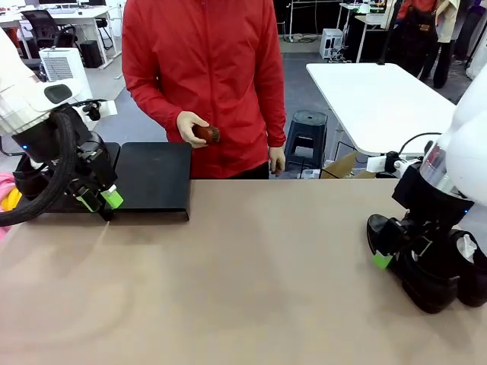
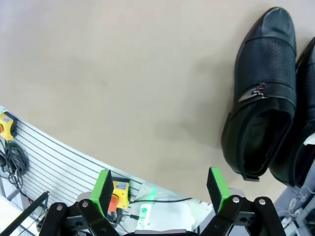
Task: Organize the shoes by placing them on the stand.
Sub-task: Pick up one Shoe and place it in the middle of the table.
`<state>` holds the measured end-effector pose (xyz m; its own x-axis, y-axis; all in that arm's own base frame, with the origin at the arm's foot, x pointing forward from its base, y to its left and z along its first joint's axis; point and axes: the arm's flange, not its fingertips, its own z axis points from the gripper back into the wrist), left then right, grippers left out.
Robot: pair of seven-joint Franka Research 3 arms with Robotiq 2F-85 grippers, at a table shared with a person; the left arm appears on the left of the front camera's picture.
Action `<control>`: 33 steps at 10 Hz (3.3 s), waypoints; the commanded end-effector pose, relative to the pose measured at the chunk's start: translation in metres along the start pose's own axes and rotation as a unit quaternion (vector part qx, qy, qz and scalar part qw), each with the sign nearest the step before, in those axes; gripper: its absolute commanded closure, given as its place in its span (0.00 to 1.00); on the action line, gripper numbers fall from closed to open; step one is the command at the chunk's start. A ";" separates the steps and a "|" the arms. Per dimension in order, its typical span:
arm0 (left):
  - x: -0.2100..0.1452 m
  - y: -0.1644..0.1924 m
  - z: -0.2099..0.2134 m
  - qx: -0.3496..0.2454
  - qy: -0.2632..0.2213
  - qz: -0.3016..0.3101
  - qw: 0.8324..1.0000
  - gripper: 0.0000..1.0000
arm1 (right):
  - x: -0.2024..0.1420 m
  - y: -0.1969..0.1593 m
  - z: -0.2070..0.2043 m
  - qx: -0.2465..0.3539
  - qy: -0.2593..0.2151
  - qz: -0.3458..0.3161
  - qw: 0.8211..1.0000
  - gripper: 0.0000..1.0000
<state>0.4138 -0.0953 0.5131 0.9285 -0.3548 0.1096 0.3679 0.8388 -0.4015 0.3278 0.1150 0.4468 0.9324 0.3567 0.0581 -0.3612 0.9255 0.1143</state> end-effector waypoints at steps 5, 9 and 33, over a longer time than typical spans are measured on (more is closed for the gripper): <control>-0.003 -0.001 0.000 -0.008 -0.004 -0.004 1.000 0.38 | -0.006 -0.037 0.010 -0.003 -0.014 0.013 1.000 0.00; -0.003 -0.001 0.000 -0.008 -0.004 -0.004 1.000 0.38 | -0.011 -0.102 0.016 -0.007 0.015 0.069 0.997 0.00; -0.003 -0.001 0.000 -0.008 -0.004 -0.004 1.000 0.38 | 0.019 -0.136 -0.064 -0.057 0.005 -0.079 0.995 0.25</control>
<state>0.4136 -0.0953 0.5133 0.9285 -0.3547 0.1101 0.3681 0.8386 -0.4015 0.3956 0.0051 0.3737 0.9813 0.1922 0.0122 -0.1919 0.9812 -0.0223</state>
